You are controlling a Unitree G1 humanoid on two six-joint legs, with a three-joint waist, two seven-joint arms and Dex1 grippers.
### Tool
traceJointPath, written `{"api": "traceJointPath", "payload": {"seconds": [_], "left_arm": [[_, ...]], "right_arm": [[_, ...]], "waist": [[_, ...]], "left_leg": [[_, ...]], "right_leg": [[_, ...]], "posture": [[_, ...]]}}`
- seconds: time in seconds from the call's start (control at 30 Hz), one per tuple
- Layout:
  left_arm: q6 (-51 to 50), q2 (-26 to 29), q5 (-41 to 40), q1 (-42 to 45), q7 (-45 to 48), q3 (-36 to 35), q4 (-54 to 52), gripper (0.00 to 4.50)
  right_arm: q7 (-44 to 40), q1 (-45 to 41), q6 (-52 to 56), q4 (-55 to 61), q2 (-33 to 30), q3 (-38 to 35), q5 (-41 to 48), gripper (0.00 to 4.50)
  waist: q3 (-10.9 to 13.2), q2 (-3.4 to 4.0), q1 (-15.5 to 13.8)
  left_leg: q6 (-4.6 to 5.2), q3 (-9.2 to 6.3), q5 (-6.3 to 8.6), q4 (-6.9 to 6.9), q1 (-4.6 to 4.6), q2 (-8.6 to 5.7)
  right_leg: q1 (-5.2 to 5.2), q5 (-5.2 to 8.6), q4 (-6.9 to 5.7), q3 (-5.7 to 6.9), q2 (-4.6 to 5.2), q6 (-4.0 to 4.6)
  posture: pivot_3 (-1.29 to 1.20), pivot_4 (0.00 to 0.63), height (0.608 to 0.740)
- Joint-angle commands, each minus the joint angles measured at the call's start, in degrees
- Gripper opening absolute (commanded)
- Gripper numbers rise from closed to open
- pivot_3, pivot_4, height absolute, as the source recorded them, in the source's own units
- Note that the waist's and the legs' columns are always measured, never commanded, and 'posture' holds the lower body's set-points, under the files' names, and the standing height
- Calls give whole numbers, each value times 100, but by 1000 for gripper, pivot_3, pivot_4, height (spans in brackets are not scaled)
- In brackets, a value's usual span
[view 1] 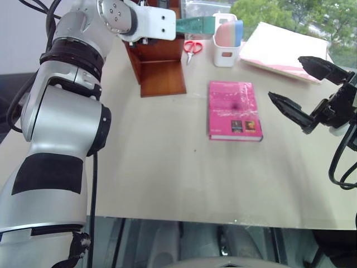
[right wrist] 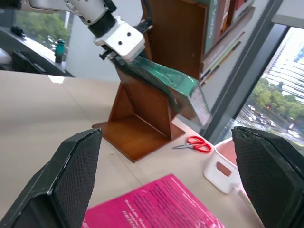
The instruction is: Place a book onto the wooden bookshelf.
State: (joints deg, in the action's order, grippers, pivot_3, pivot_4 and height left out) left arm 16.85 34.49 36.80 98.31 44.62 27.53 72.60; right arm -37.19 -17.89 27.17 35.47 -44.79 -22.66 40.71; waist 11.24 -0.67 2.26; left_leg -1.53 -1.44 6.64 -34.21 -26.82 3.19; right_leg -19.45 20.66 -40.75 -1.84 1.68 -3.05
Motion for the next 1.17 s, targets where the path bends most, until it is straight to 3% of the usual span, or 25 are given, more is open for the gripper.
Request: {"api": "traceJointPath", "payload": {"seconds": [0.03,0.17,0.27,0.33,0.47,0.6,0.7,0.77,1.03,1.17], "left_arm": [[144,198,-243,111,-11,-255,-275,3649],[468,397,-1154,-298,605,-919,-1069,3649],[150,384,-2573,-1165,1535,-1706,-2595,3649],[-275,359,-3232,-1730,1846,-2041,-3612,3649],[-2114,-51,-4953,-3566,1799,-2634,-6350,3649],[-3574,-355,-5472,-4762,1000,-2892,-7440,3649],[-4193,-413,-5934,-5861,765,-3145,-8073,4478],[-4390,-282,-5985,-6471,588,-3361,-8306,4478],[-4681,763,-6416,-8611,920,-4650,-8864,4478],[-4531,962,-6482,-8938,1030,-4733,-8728,4478]], "right_arm": [[-80,7,-144,107,-119,-243,65,4500],[-174,1,-189,25,-123,-246,72,4500],[-282,-1,-210,-108,-137,-168,42,4500],[-356,10,-261,-195,-148,-105,-40,4500],[-463,-49,-322,-489,-131,232,-313,4500],[-382,97,-379,-834,-126,661,-899,4500],[-314,444,-288,-1243,-169,723,-1264,4500],[-464,962,-455,-1318,-271,612,-1514,4500],[-1248,2843,-351,-951,-479,-957,-1197,4500],[-1338,2939,-193,-919,-546,-1178,-976,4500]], "waist": [[0,0,-6],[0,0,-12],[-2,4,-12],[-2,4,-15],[-8,12,-8],[-9,12,-10],[-21,20,-7],[-19,20,-42],[-20,21,-114],[-21,20,-124]], "left_leg": [[0,1,0,1,-1,0],[-4,3,-2,2,-6,0],[-11,5,-7,1,-4,2],[-25,4,-16,-4,-4,5],[-26,7,-17,-10,7,7],[-23,-7,-18,-23,8,8],[1,2,-2,-25,52,6],[1,-1,-2,-20,62,7],[0,3,0,-13,86,6],[-3,7,1,5,118,12]], "right_leg": [[0,0,3,0,0,0],[-4,1,5,0,2,-1],[-3,2,1,-1,3,0],[-2,1,-4,-1,4,1],[8,1,-4,-8,4,1],[9,0,-18,0,-7,2],[54,1,-8,-10,-1,1],[63,1,-8,-7,-2,1],[87,2,-2,-6,3,2],[112,4,9,-10,3,7]], "posture": [[0,150,740],[0,150,740],[0,150,740],[0,150,740],[0,150,740],[0,150,740],[0,150,740],[0,150,740],[0,150,740],[0,150,740]]}}
